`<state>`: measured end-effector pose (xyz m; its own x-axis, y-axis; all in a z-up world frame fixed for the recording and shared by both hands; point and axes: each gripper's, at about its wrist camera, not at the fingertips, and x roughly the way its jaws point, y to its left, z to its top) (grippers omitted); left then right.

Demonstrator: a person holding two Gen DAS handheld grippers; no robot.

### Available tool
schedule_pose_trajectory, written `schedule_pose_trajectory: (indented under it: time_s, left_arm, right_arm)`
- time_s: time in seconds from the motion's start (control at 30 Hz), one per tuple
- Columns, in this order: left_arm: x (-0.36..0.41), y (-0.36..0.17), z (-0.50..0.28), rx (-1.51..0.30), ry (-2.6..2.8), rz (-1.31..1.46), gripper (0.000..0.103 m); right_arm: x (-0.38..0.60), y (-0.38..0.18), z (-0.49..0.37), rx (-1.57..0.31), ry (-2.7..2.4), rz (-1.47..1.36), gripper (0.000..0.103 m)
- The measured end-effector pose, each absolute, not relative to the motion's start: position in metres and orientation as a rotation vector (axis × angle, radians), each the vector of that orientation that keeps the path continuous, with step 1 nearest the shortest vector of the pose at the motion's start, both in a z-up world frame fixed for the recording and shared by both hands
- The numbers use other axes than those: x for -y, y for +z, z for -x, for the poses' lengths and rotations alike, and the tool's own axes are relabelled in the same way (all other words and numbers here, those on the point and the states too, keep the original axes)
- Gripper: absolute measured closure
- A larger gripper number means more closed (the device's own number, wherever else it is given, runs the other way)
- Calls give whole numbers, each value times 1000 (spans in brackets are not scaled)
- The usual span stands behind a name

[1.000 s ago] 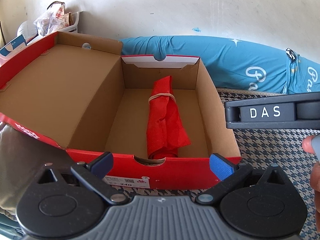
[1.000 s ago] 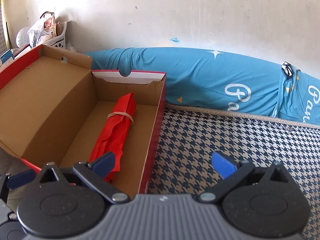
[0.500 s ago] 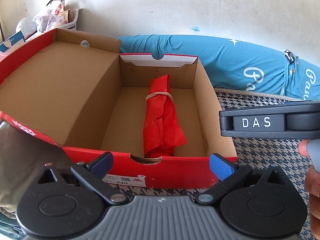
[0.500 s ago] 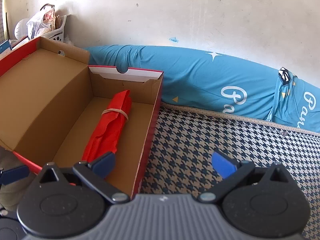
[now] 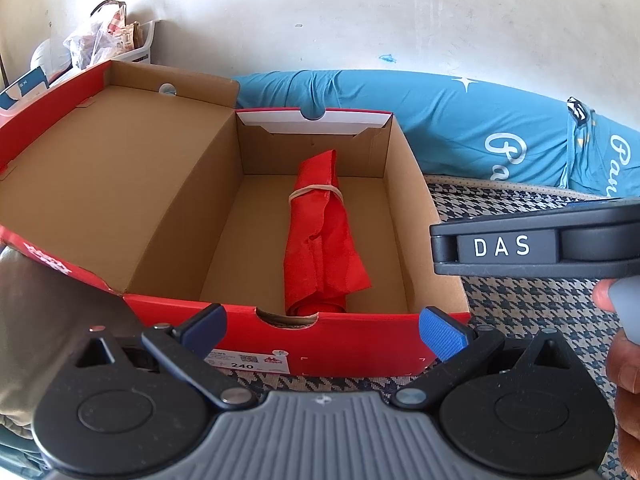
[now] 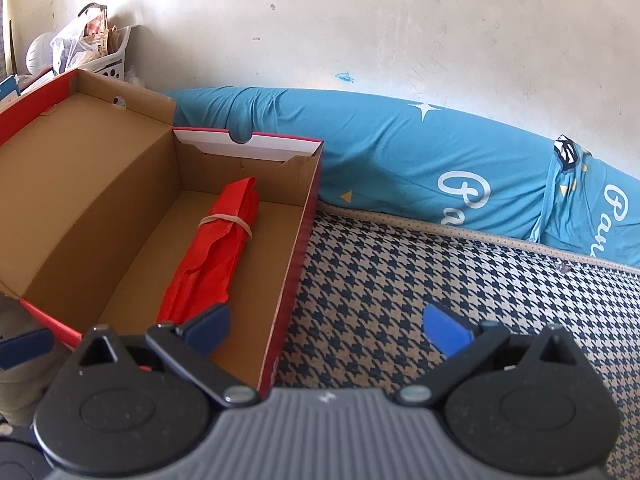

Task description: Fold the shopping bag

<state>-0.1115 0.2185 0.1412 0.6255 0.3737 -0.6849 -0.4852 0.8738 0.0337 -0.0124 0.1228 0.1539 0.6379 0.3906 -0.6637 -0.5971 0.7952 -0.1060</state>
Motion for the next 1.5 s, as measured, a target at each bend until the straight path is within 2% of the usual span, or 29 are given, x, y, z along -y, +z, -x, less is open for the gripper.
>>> schedule_pose_trajectory:
  time_s: [1.5]
  left_arm:
    - [-223,138,110,-762,518,192,0]
  right_arm:
    - [-124,155,12,-690,607,319,0]
